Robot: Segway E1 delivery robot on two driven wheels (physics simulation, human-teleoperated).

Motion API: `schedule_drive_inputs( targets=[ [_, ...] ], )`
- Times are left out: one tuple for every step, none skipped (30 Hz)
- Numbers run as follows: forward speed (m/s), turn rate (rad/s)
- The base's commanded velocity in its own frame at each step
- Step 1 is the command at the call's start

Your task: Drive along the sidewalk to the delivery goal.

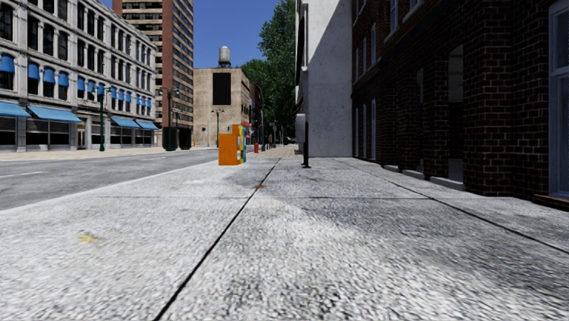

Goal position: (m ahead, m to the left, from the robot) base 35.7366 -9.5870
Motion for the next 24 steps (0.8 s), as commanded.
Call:
schedule_drive_inputs(
  targets=[
    [2.00,0.00],
    [2.00,0.00],
    [2.00,0.00],
    [2.00,0.00],
    [2.00,0.00],
    [2.00,0.00],
    [2.00,0.00],
    [2.00,0.03],
    [2.00,0.07],
    [2.00,0.07],
    [2.00,0.15],
    [2.00,0.18],
    [2.00,0.21],
    [2.00,0.21],
    [2.00,0.22],
    [2.00,0.23],
    [2.00,0.23],
    [2.00,0.23],
    [2.00,0.23],
    [2.00,0.23],
    [2.00,0.23],
    [2.00,0.23],
    [2.00,0.23],
    [2.00,0.23]
  ],
)
